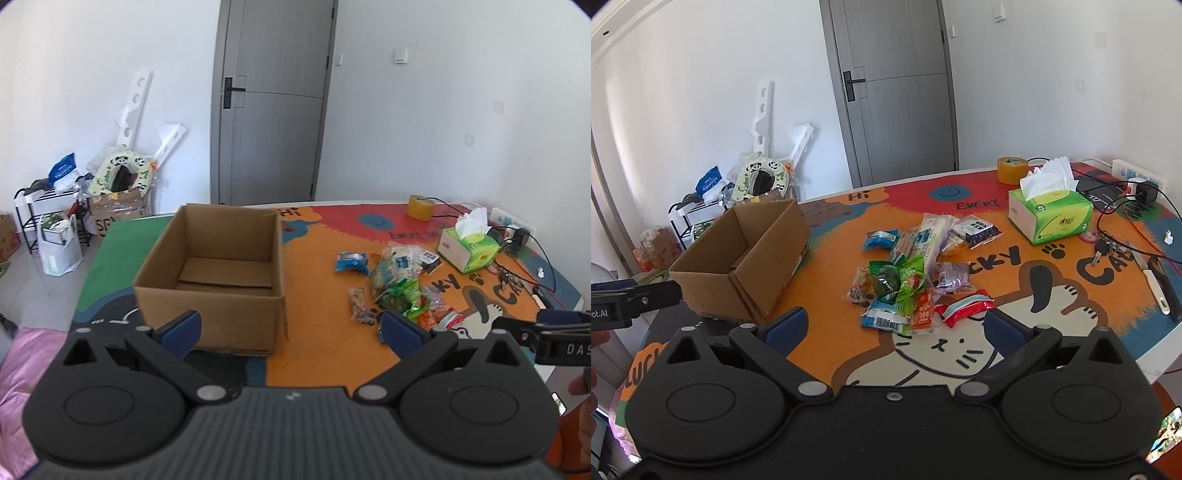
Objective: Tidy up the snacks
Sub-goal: 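Move both grippers toward the snack pile on the mat, then grasp the red-and-blue bar with the right gripper while the left grasps the blue packet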
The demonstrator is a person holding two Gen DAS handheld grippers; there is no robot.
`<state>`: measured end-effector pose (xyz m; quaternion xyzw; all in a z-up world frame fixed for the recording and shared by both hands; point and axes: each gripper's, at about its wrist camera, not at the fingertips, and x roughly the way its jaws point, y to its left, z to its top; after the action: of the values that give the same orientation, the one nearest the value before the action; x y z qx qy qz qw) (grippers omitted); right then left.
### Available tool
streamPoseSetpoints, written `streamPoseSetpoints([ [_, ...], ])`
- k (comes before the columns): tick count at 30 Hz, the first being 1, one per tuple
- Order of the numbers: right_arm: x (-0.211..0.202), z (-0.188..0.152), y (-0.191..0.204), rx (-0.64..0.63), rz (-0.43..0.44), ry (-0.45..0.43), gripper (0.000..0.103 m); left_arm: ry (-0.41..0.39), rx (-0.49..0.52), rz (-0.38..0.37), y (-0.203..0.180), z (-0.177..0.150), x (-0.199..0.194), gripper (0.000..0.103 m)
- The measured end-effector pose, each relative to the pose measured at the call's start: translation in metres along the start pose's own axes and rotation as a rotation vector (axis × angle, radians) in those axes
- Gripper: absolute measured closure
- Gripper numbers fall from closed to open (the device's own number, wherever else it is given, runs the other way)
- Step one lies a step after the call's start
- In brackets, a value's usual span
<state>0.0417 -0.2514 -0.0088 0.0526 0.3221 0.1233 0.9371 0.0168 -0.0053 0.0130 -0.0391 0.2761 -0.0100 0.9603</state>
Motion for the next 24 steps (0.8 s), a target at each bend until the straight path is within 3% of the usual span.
streamPoseSetpoints([
  [24, 0.046, -0.014, -0.067, 0.070, -0.004, -0.018, 0.002, 0.026, 0.015, -0.086, -0.044, -0.002, 0.076, 0.002],
])
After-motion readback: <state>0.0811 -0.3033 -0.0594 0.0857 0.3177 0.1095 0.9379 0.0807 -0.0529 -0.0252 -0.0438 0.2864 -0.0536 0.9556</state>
